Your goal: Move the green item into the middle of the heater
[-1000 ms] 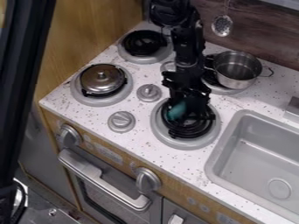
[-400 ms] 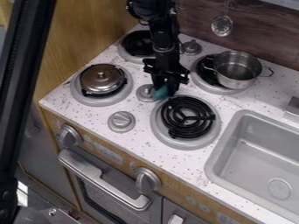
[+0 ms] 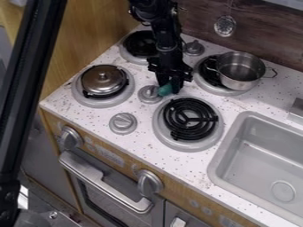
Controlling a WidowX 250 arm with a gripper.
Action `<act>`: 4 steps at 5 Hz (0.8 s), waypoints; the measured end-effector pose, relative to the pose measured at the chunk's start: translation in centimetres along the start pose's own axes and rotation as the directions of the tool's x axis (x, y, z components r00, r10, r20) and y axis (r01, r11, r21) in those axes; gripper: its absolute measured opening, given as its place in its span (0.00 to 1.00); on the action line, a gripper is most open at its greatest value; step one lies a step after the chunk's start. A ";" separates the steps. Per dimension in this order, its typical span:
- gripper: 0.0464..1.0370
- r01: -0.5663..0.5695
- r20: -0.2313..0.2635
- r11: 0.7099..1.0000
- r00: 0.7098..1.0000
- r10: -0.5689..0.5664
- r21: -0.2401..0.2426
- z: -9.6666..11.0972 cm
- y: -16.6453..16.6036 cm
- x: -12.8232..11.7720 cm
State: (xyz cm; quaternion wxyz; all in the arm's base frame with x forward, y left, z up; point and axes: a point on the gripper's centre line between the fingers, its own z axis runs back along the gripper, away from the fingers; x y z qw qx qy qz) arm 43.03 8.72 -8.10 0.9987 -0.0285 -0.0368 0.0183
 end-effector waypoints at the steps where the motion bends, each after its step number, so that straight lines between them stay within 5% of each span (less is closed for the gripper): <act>1: 0.74 0.020 -0.014 1.000 1.000 -0.020 0.007 0.2 -0.5 -0.5; 2: 0.95 0.053 -0.010 0.998 0.999 -0.053 0.031 1.5 -1.0 -0.7; 3: 0.96 0.042 -0.057 0.998 0.998 -0.039 0.051 2.4 -1.9 -1.1; 4: 0.96 0.027 -0.037 0.998 0.999 -0.025 0.055 4.7 -2.4 -0.6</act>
